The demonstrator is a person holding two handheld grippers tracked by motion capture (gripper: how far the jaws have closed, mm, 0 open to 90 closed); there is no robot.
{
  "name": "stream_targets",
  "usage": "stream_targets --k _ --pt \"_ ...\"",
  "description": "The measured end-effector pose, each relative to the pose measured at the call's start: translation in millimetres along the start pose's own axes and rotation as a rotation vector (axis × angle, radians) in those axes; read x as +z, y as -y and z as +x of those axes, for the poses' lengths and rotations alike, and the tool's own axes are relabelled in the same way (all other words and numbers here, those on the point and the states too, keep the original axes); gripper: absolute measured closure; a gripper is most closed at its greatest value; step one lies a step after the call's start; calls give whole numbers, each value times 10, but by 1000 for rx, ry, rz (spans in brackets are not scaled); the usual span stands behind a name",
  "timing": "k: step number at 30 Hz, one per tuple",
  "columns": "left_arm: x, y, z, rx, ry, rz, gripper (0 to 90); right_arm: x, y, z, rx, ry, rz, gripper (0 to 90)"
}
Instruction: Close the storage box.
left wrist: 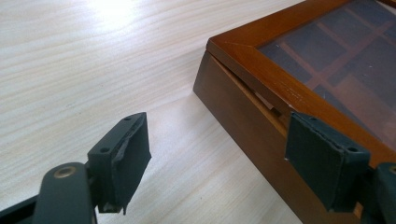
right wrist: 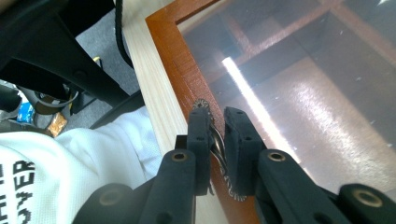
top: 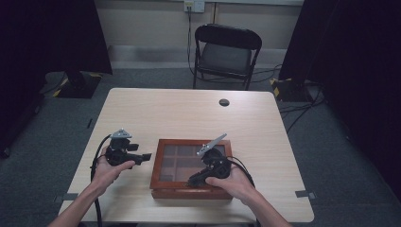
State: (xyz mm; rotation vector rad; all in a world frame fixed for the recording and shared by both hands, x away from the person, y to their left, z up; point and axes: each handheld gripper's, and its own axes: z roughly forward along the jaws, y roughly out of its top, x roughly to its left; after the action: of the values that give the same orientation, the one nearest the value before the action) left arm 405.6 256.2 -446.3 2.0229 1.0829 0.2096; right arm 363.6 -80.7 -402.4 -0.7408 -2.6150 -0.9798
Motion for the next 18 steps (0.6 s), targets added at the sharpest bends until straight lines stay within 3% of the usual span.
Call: stream_targets --k 10,18 --pt "15 1 0 2 -2 6 219 173 62 5 -13 31 49 816" --pt "19 4 -2 5 1 15 220 180 103 -10 -14 24 22 815"
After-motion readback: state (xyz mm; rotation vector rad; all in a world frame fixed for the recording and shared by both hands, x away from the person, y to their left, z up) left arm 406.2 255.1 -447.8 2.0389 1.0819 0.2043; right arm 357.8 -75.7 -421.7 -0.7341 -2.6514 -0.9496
